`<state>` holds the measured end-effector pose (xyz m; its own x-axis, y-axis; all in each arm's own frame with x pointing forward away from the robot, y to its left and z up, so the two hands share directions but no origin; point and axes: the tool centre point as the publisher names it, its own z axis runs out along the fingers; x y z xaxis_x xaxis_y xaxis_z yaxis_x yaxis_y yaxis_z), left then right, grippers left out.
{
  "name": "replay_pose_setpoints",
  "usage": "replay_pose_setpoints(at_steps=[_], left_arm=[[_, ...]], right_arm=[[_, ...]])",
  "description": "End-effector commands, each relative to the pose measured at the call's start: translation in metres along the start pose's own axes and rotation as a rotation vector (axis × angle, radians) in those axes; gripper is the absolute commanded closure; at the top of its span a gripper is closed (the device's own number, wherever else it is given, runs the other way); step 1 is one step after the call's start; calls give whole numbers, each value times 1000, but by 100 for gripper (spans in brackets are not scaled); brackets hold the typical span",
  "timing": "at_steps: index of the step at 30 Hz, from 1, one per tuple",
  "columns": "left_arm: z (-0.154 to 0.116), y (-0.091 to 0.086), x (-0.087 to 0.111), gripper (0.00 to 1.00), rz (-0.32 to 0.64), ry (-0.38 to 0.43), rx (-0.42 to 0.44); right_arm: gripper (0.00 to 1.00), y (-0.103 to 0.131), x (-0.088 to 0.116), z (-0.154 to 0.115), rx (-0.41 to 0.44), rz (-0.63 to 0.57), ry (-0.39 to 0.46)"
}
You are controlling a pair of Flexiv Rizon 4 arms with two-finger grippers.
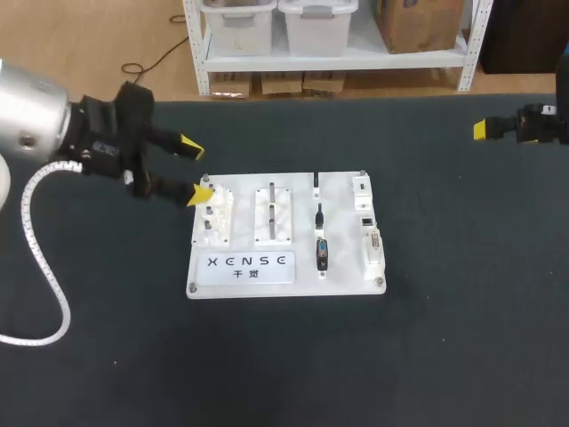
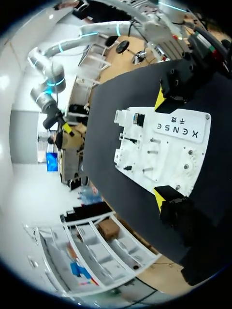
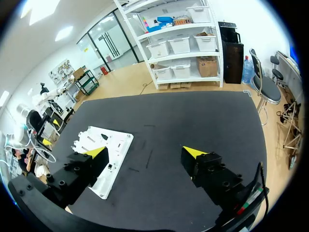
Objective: Insert the USB connector, Ethernet cable, and multi-pin plug into their matching sockets one by one.
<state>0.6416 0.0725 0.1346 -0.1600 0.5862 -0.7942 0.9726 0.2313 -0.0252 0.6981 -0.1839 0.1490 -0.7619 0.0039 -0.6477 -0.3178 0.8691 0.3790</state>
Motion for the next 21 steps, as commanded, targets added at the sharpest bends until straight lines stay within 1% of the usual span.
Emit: replay_pose_setpoints(at_steps=[1, 3, 5, 8, 11, 14, 16, 21], left_arm=[[12, 4, 5, 0, 238, -12, 380], [17, 2, 9, 0, 242, 3, 409], [21, 0, 12, 0, 242, 27, 417], [23, -1, 15, 0, 227, 29, 399], [23, -2, 19, 0, 190, 24, 352], [24, -3, 26, 0, 150, 49, 294], [22, -4, 30, 0, 125, 51, 259], [17, -3, 35, 0, 91, 67, 169]], right_arm=[[0, 0, 0, 0, 2, 0, 0], [0, 0, 0, 0, 2, 0, 0], [0, 0, 0, 0, 2, 0, 0], [0, 0, 0, 0, 2, 0, 0], [0, 0, 0, 0, 2, 0, 0], [0, 0, 0, 0, 2, 0, 0], [0, 0, 0, 0, 2, 0, 0], [0, 0, 0, 0, 2, 0, 0]])
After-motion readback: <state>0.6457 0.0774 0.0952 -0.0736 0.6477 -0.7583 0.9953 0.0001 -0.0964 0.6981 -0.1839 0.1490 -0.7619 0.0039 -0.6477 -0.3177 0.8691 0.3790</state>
